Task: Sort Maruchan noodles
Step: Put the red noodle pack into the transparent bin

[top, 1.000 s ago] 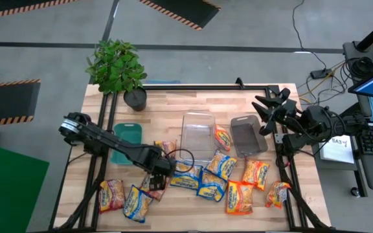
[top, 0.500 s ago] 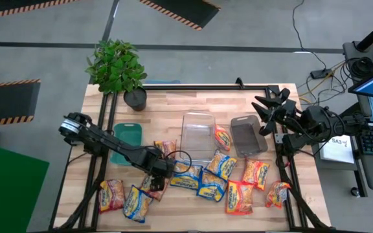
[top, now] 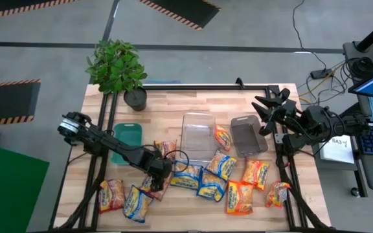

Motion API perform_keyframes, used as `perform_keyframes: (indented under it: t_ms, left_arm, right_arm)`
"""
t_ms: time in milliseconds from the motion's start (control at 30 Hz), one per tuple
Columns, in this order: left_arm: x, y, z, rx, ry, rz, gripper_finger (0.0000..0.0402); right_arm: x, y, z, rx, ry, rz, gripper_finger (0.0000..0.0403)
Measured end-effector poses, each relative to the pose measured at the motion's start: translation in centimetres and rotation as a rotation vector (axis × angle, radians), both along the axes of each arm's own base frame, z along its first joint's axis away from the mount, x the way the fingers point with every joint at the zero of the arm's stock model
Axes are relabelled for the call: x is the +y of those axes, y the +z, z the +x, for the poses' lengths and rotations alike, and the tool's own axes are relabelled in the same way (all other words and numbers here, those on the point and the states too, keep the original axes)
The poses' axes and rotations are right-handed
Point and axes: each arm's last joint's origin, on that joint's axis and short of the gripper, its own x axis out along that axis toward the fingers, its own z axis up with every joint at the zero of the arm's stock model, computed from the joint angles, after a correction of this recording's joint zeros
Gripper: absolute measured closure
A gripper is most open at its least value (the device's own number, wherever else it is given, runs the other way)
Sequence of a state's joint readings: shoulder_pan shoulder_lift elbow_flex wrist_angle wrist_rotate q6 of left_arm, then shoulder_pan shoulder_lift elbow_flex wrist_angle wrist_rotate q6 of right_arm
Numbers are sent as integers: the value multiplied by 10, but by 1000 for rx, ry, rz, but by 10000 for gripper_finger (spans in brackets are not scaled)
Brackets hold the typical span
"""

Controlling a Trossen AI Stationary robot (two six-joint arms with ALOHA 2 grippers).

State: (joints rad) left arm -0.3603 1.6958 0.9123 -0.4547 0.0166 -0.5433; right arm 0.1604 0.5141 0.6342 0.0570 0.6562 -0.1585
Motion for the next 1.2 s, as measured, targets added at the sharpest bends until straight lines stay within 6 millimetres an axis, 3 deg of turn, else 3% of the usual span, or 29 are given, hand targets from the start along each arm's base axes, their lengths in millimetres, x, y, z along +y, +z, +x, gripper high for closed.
perform_keyframes:
  t_ms: [433, 633, 867, 1200]
  left_arm:
    - [-1, -1, -2, 28, -18, -17, 389]
    - [-4, 8, 2, 9, -83, -1, 391]
    - [-4, 37, 2, -32, -135, 40, 399]
    - [10, 105, -18, -337, -71, 168, 401]
  right_arm:
    - [0, 0, 0, 1, 0, 0, 280]
    - [0, 0, 0, 1, 0, 0, 280]
    - [0, 0, 0, 1, 0, -1, 280]
    - [0, 0, 0, 2, 0, 0, 280]
